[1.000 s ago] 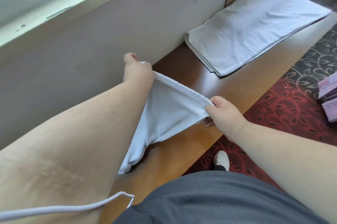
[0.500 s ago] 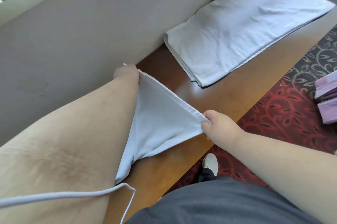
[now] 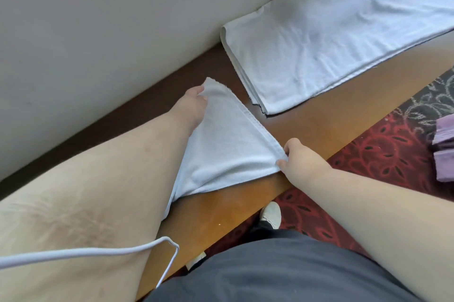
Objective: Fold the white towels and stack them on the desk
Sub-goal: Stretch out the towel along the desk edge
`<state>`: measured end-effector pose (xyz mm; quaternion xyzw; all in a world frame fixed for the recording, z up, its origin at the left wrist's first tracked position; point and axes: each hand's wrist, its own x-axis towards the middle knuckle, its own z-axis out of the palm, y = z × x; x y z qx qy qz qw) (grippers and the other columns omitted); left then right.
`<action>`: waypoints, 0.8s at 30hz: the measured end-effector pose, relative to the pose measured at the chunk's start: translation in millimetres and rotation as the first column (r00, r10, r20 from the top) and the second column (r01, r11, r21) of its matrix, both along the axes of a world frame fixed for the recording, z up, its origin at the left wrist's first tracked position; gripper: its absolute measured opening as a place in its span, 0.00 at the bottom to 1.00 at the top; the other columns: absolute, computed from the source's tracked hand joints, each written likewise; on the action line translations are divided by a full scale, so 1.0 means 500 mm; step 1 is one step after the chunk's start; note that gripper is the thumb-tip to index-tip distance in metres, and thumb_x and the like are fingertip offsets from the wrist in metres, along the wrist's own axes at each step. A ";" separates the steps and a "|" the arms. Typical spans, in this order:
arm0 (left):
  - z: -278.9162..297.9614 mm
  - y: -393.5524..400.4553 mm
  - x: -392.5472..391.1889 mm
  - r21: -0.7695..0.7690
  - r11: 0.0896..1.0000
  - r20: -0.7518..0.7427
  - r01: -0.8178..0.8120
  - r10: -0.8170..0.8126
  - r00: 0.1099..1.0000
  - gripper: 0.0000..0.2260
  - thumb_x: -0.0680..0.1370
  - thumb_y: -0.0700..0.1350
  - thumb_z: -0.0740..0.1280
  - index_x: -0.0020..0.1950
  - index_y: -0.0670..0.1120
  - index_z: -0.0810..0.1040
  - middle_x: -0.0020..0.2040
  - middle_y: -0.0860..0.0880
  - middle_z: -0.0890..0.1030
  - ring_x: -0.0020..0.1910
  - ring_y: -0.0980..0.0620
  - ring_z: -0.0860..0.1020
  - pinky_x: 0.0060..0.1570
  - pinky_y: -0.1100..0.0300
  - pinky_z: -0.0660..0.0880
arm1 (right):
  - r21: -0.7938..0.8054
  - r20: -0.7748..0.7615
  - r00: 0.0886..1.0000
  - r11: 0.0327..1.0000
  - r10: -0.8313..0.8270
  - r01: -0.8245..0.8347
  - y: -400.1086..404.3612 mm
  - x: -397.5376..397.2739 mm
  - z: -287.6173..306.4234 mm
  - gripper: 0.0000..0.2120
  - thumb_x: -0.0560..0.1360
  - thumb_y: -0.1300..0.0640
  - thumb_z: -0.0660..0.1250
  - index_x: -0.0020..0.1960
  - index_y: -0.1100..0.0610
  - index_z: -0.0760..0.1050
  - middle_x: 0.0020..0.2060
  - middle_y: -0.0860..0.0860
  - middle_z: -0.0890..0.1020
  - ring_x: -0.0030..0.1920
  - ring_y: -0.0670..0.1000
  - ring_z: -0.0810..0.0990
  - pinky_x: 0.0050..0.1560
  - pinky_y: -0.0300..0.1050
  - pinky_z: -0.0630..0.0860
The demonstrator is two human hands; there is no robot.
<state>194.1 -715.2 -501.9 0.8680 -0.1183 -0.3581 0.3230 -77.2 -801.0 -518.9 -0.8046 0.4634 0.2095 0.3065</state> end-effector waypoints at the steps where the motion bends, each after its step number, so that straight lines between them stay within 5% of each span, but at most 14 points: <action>1: 0.001 0.021 -0.005 0.011 0.999 0.070 0.033 -0.034 0.997 0.20 0.83 0.48 0.56 0.76 0.55 0.63 0.65 0.50 0.72 0.59 0.48 0.74 0.57 0.61 0.68 | 0.003 -0.012 1.000 1.000 -0.017 0.017 0.001 0.004 0.004 0.13 0.79 0.50 0.65 0.56 0.54 0.64 0.40 0.52 0.78 0.36 0.53 0.78 0.33 0.47 0.73; 4: 0.004 0.122 -0.011 0.068 0.991 0.206 0.114 -0.126 0.970 0.19 0.83 0.46 0.56 0.75 0.52 0.65 0.71 0.48 0.71 0.64 0.49 0.74 0.57 0.63 0.67 | -0.091 -0.035 0.999 0.996 0.007 -0.010 0.010 0.031 0.030 0.21 0.75 0.51 0.68 0.63 0.53 0.63 0.52 0.52 0.73 0.49 0.55 0.74 0.46 0.51 0.75; 8: 0.009 0.281 0.006 0.241 0.962 0.274 0.129 -0.195 0.942 0.20 0.82 0.49 0.57 0.76 0.54 0.64 0.71 0.46 0.71 0.64 0.44 0.74 0.60 0.56 0.71 | -0.256 0.010 0.968 0.936 0.250 -0.240 0.058 0.111 0.062 0.31 0.75 0.47 0.67 0.74 0.48 0.59 0.68 0.54 0.67 0.66 0.58 0.66 0.61 0.54 0.69; 11: 0.021 0.403 0.019 0.376 0.920 0.277 0.114 -0.229 0.933 0.21 0.82 0.51 0.56 0.76 0.57 0.62 0.68 0.45 0.73 0.60 0.43 0.76 0.58 0.53 0.74 | -0.234 0.069 0.927 0.909 0.369 -0.345 0.136 0.187 0.077 0.30 0.76 0.46 0.65 0.75 0.48 0.58 0.72 0.52 0.64 0.70 0.57 0.62 0.66 0.54 0.66; 15: 0.030 0.547 0.025 0.485 0.873 0.242 0.057 -0.196 0.950 0.24 0.80 0.55 0.58 0.76 0.57 0.61 0.71 0.46 0.69 0.66 0.41 0.70 0.61 0.49 0.72 | -0.179 0.143 0.870 0.877 0.471 -0.446 0.278 0.271 0.090 0.29 0.77 0.46 0.65 0.75 0.48 0.62 0.74 0.50 0.64 0.73 0.56 0.60 0.70 0.54 0.65; 20: 0.007 0.668 0.026 0.294 0.947 0.000 -0.133 0.139 0.990 0.25 0.79 0.54 0.64 0.73 0.47 0.66 0.66 0.45 0.75 0.61 0.43 0.75 0.59 0.53 0.72 | -0.134 0.157 0.785 0.800 0.599 -0.584 0.425 0.343 0.086 0.26 0.78 0.46 0.63 0.74 0.50 0.65 0.74 0.49 0.64 0.74 0.54 0.58 0.71 0.51 0.63; 24: -0.003 0.704 0.029 0.174 0.978 -0.092 -0.117 0.135 0.987 0.06 0.80 0.53 0.63 0.50 0.52 0.76 0.50 0.50 0.80 0.45 0.50 0.76 0.43 0.58 0.69 | -0.129 0.201 0.764 0.790 0.613 -0.600 0.489 0.410 0.084 0.22 0.80 0.46 0.61 0.73 0.49 0.67 0.73 0.47 0.66 0.73 0.52 0.60 0.69 0.48 0.64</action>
